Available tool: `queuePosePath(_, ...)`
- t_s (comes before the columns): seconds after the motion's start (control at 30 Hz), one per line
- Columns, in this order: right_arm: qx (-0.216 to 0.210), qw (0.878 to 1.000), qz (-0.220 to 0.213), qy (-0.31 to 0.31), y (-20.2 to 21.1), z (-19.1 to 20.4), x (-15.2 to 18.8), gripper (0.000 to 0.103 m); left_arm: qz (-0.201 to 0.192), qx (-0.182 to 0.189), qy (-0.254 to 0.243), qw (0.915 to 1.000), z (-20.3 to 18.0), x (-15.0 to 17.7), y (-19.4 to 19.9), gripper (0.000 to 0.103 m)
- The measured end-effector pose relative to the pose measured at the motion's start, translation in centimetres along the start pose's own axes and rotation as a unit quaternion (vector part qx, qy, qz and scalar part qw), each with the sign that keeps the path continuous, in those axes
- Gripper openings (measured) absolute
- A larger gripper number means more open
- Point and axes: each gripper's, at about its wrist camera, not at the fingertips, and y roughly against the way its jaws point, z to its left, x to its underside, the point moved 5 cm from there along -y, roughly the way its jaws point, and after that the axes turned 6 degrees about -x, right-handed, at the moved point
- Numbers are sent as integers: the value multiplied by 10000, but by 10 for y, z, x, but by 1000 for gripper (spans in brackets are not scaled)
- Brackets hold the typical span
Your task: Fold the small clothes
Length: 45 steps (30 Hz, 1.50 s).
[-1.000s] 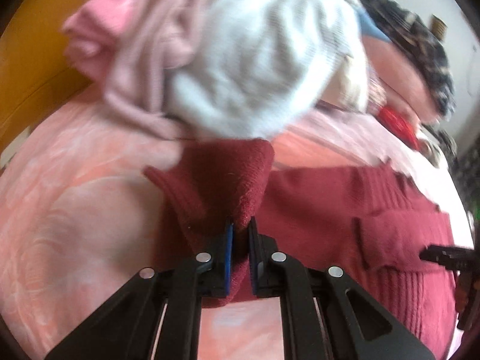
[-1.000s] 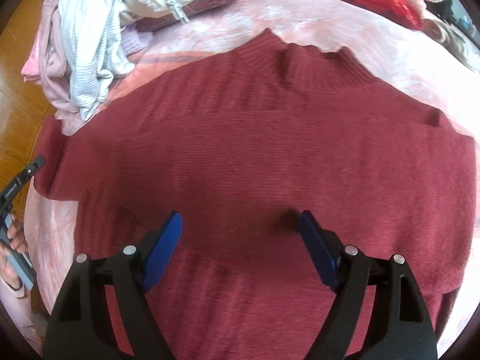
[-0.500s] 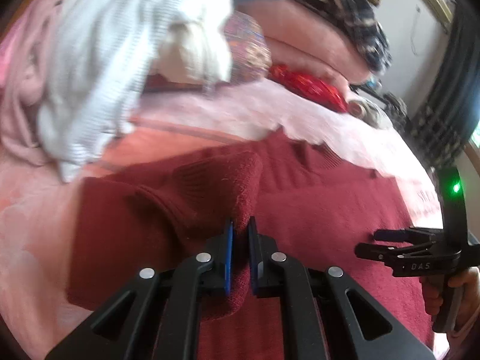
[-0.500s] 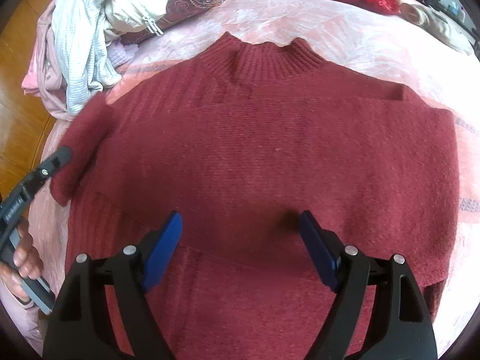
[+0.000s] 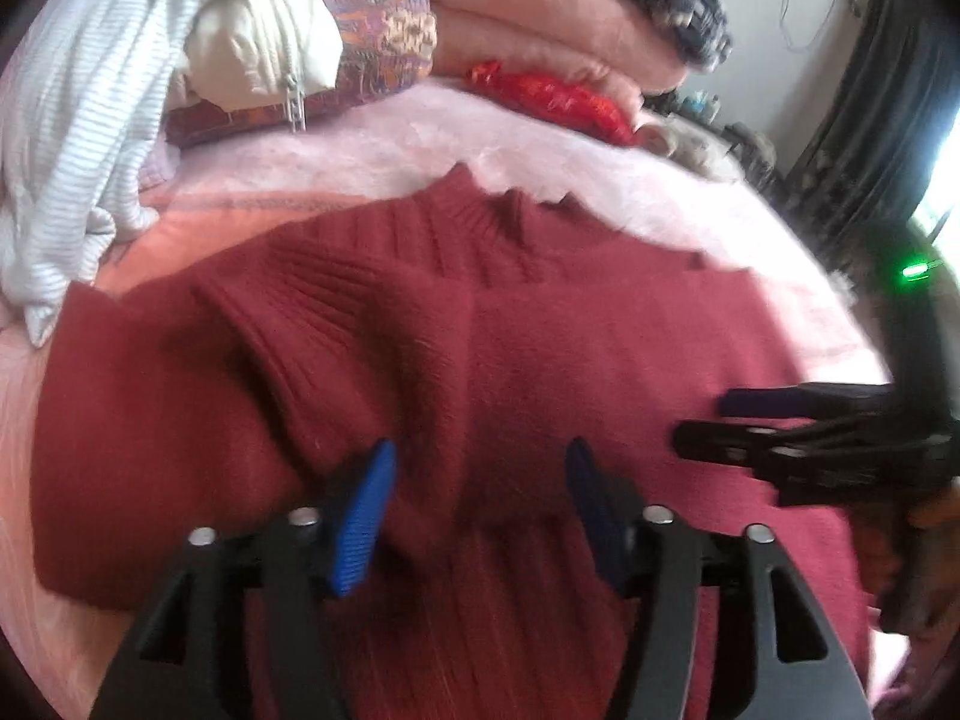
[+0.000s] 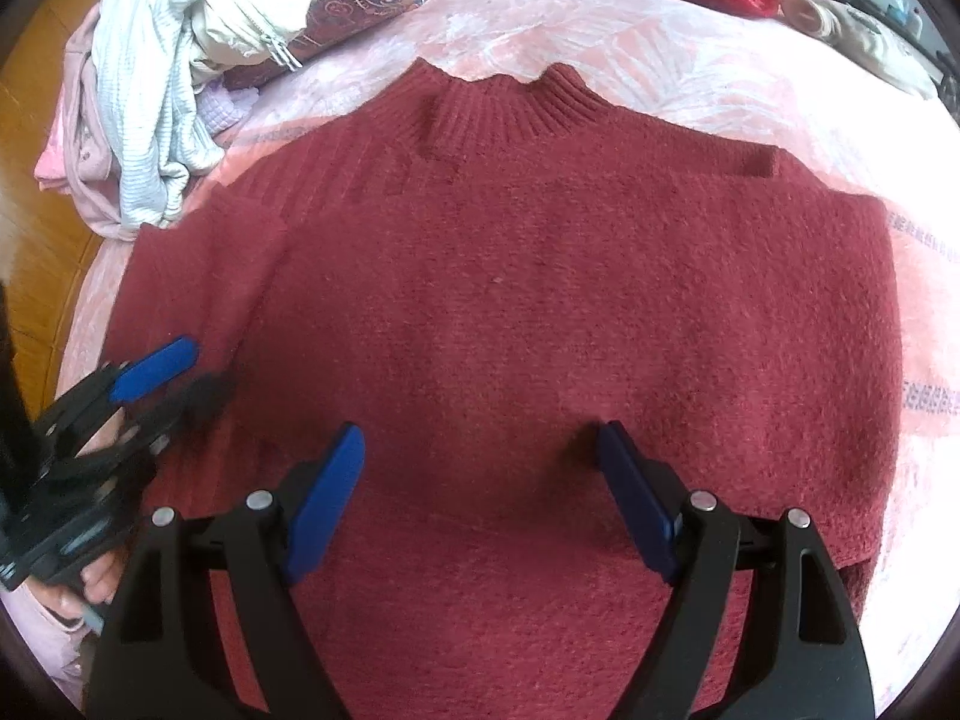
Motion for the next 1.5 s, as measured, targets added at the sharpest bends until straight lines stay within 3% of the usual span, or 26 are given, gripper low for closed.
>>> queuePosePath(0.03, -79, 10000, -2, 7, 0, 5, -2, 80, -37, -8, -20, 10000, 2, -1, 8, 71)
queuePosePath(0.1, -209, 9998, 13, 38, -2, 16, -5, 80, -146, -192, -43, 9997, 15, -4, 25, 74)
queuePosePath(0.2, -305, 9995, 17, 130, -8, 38, -12, 80, -94, -857, 83, 9962, 54, -8, 39, 74)
queuePosePath(0.3, -460, 9988, 39, 186, -15, 64, -20, 80, 77, -1625, 306, 9862, 99, -7, 39, 74)
queuePosePath(0.53, -652, 9974, 312, -14, -56, 108, -43, 80, 513, -1884, 587, 9790, 149, 7, 13, 73)
queuePosePath(0.63, -762, 9964, 338, -116, -72, 112, -47, 58, 478, -1790, 733, 9799, 155, 11, 14, 74)
queuePosePath(0.67, -785, 9965, 287, 8, -71, 114, -49, 39, 450, -1768, 791, 9800, 157, 11, 16, 74)
queuePosePath(0.7, -828, 9962, 256, 49, -69, 115, -49, 29, 426, -1764, 833, 9799, 158, 11, 18, 74)
queuePosePath(0.73, -1068, 9940, 219, 5, -65, 113, -50, 8, 380, -1801, 876, 9790, 161, 10, 21, 74)
queuePosePath(0.77, -1323, 9910, 182, -86, -59, 111, -51, 8, 346, -1833, 894, 9784, 163, 11, 24, 74)
queuePosePath(0.83, -1418, 9898, -32, -91, -42, 102, -52, 8, 262, -1914, 958, 9765, 166, 10, 28, 74)
queuePosePath(0.97, -1026, 9941, -342, 14, -11, 73, -49, 8, 159, -1890, 1082, 9759, 163, 7, 30, 74)
queuePosePath(1.1, -332, 9990, -255, 161, -11, 40, -37, 10, 188, -1912, 879, 9774, 148, 3, 18, 74)
queuePosePath(1.17, -157, 9998, -101, 117, -20, 29, -31, 30, 338, -2016, 647, 9767, 137, 3, 6, 74)
queuePosePath(1.2, -131, 9998, -138, 70, -19, 25, -29, 34, 393, -2053, 545, 9764, 132, 4, 1, 74)
queuePosePath(1.37, -22, 9990, -410, 185, 0, 35, -38, 36, 447, -2060, 513, 9762, 128, 2, -6, 74)
queuePosePath(1.5, -266, 9986, -284, 344, -1, 63, -49, 36, 393, -1956, 601, 9781, 128, -10, 1, 74)
